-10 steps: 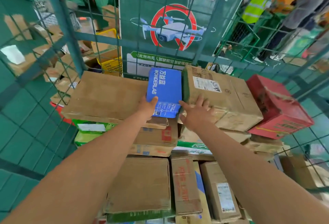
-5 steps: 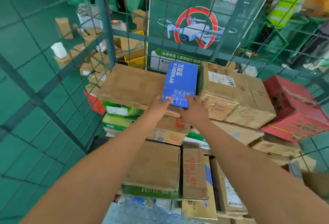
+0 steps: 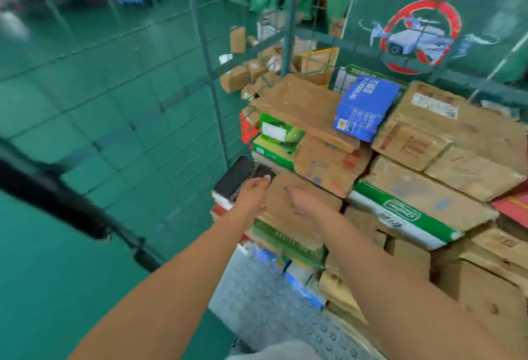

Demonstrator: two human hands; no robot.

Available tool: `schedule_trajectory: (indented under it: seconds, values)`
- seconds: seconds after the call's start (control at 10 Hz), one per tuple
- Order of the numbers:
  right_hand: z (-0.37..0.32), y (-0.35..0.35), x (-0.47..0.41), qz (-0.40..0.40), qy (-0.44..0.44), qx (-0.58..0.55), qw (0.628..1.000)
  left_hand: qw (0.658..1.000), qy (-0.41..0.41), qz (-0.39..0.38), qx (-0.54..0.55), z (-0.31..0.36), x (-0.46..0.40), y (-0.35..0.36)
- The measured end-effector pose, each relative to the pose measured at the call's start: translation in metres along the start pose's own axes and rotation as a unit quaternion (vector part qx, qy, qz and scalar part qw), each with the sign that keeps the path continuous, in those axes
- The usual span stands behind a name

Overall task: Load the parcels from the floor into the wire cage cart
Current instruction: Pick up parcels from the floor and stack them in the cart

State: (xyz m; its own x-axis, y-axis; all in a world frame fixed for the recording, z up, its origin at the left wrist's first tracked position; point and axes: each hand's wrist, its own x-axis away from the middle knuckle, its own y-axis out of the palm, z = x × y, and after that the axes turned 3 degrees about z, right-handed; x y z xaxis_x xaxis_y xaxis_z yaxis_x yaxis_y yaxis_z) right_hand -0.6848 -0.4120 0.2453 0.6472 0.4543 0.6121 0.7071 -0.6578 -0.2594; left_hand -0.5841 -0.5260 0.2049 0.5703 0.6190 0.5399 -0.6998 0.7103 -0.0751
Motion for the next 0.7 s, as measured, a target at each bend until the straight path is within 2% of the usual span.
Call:
schedule_trajectory:
  seconds: [0.3, 0.5, 0.7]
  values:
    - [0.111, 0.131, 0.079, -0.171, 0.009, 0.088, 0.981, 0.971, -0.085, 0.173, 0.141, -0.143, 0.152, -0.094]
    - [0.145, 0.231, 0.138, -0.284, 0.017, 0.182, 0.941, 0.928, -0.120, 0.292, 0.200, -0.216, 0.232, -0.165]
    - [0.161, 0.328, 0.190, -0.347, -0.013, 0.274, 0.897, 0.873, -0.127, 0.378, 0.280, -0.274, 0.285, -0.236]
